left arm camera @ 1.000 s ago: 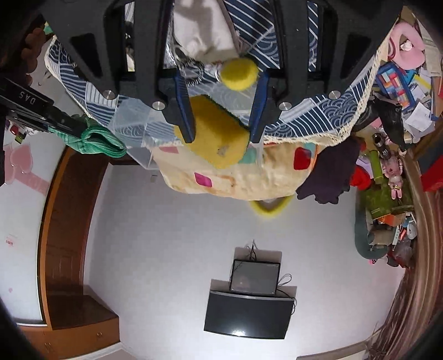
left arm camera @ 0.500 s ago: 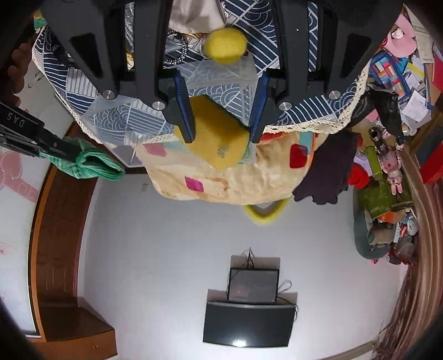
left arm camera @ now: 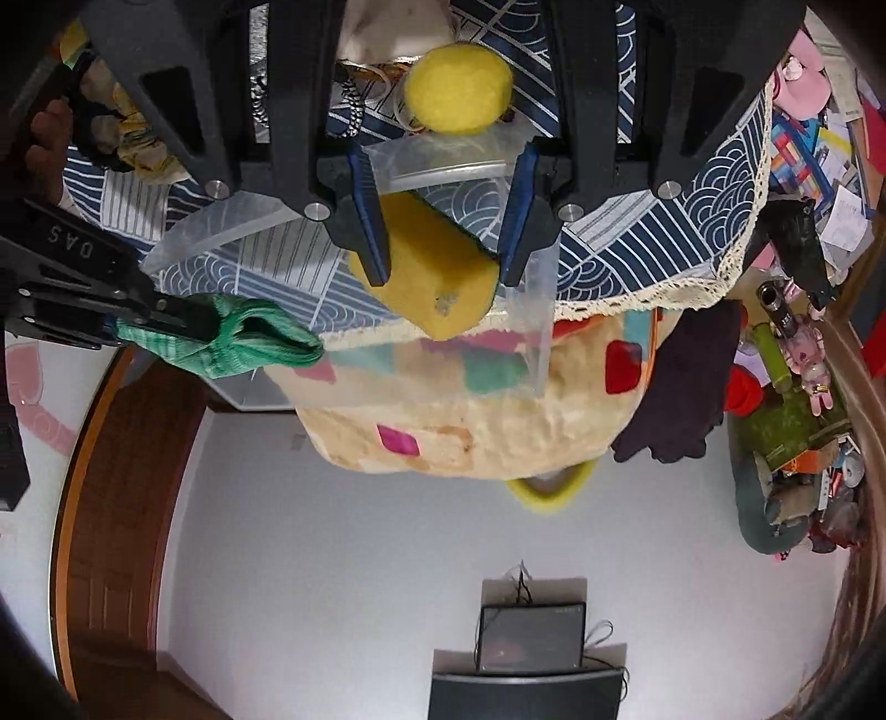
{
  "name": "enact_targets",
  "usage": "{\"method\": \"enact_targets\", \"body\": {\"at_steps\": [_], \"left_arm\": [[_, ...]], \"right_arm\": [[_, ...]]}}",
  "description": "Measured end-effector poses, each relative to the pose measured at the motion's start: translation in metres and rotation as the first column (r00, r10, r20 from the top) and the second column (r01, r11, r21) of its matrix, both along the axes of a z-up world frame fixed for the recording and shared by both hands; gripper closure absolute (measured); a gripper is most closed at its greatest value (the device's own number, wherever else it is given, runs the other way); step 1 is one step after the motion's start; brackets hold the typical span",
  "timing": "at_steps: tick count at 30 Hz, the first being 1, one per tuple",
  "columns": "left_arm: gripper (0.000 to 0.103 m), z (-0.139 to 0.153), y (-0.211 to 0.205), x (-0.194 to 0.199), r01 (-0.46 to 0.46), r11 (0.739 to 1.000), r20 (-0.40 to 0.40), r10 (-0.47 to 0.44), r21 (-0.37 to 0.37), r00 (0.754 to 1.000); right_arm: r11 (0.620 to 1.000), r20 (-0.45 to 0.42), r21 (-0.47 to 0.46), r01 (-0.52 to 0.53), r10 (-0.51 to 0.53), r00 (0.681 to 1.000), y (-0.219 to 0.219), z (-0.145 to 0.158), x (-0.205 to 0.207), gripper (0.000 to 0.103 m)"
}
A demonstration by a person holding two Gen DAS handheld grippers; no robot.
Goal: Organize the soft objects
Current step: 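Carry the sponge with the left tool into the clear box while the right tool carries the knit in, then open both tools and withdraw them from the clear box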
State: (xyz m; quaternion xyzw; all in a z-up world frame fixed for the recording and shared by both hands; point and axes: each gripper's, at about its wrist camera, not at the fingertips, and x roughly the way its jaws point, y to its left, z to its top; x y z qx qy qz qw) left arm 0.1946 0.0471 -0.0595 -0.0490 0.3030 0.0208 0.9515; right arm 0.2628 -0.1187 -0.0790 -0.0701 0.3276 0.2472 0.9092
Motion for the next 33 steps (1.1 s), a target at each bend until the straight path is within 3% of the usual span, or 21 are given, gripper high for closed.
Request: {"method": "enact_targets", "body": {"at_steps": [10, 22, 26, 33], "left_arm": [[0.063, -0.014, -0.004, 0.015, 0.034, 0.999, -0.054, -0.034, 0.006, 0.998], [0.058, -0.011, -0.001, 0.015, 0.045, 0.999, -0.077, -0.046, -0.018, 0.996], [0.041, -0.004, -0.003, 0.008, 0.054, 0.999, -0.060, -0.054, -0.007, 0.997], [0.029, 0.015, -0.002, -0.012, 0.049, 0.999, 0.001, -0.049, -0.014, 0.999]], "right_arm": [[0.995, -0.075, -0.092, -0.034, 0.027, 0.997, 0.013, -0.016, 0.009, 0.078], [0.997, -0.026, -0.076, -0.029, 0.027, 0.999, 0.007, 0.000, -0.004, 0.065], [0.998, 0.023, -0.054, -0.019, 0.020, 1.000, 0.003, 0.011, -0.015, 0.050], [0.999, 0.120, -0.037, -0.016, 0.020, 0.993, -0.001, 0.028, -0.037, 0.038]]}}
